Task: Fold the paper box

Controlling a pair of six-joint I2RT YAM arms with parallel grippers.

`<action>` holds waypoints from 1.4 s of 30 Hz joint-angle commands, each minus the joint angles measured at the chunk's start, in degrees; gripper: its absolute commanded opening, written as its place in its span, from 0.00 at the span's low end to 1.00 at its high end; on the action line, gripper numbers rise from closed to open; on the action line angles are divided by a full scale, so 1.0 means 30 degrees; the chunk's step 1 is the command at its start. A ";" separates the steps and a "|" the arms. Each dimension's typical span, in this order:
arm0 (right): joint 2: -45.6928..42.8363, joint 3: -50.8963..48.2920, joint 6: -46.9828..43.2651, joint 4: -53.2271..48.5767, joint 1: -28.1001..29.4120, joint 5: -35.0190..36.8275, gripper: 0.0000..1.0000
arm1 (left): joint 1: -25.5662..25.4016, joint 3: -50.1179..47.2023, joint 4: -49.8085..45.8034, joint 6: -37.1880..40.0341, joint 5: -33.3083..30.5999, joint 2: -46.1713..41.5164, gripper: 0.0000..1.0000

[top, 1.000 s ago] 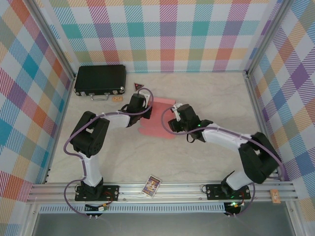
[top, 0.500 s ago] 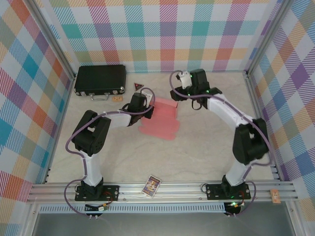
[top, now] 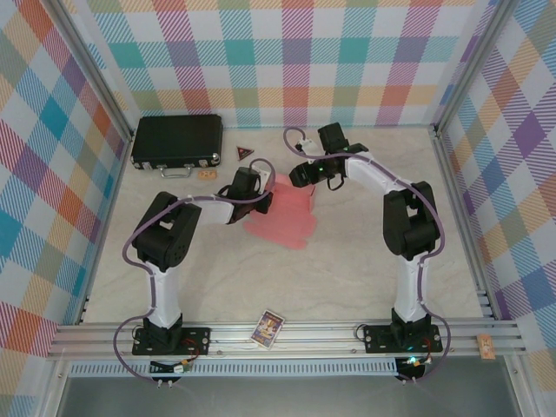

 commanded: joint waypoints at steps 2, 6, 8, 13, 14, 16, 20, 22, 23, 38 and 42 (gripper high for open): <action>0.0124 0.0269 0.0216 -0.0680 0.0143 -0.0675 0.55 | 0.0095 0.0034 -0.1054 -0.0748 -0.0287 0.0656 0.17; 0.0153 0.0209 0.0240 -0.0762 0.0147 -0.0696 0.55 | 0.0190 0.0153 -0.1013 -0.1141 -0.0197 0.0793 0.16; 0.0172 0.0209 0.0320 -0.0757 0.0132 -0.0700 0.55 | 0.0192 0.0044 -0.0774 -0.1330 0.0010 0.0749 0.17; 0.0292 0.0314 0.0416 -0.0828 0.0131 -0.0858 0.55 | 0.0267 -0.0226 0.0054 -0.2072 0.0423 0.0543 0.18; 0.0315 0.0326 0.0416 -0.0864 0.0139 -0.0903 0.55 | 0.0293 -0.0307 0.0225 -0.2244 0.0508 0.0467 0.18; 0.0387 0.0435 0.0416 -0.1001 0.0147 -0.0934 0.55 | 0.0359 -0.0483 0.0560 -0.2470 0.0633 0.0328 0.20; 0.0481 0.0626 0.0416 -0.1477 0.0161 -0.0978 0.55 | 0.0512 -0.0961 0.1192 -0.2750 0.0787 -0.0057 0.21; 0.0447 0.0622 0.0416 -0.1634 0.0147 -0.0855 0.54 | 0.0542 -0.0955 0.1096 -0.2769 0.0853 -0.0309 0.21; 0.0403 0.0596 0.0416 -0.1726 0.0151 -0.0775 0.54 | 0.0542 -0.0827 0.0911 -0.2712 0.0903 -0.0415 0.21; -0.0198 0.0662 0.1405 -0.2000 0.0158 0.1715 0.54 | 0.0542 -0.1625 0.0255 -0.1725 0.0192 -0.2607 0.40; -0.0248 0.0737 0.1448 -0.2129 0.0149 0.2083 0.54 | 0.0542 -0.1992 -0.0687 -0.1348 0.0736 -0.3626 0.41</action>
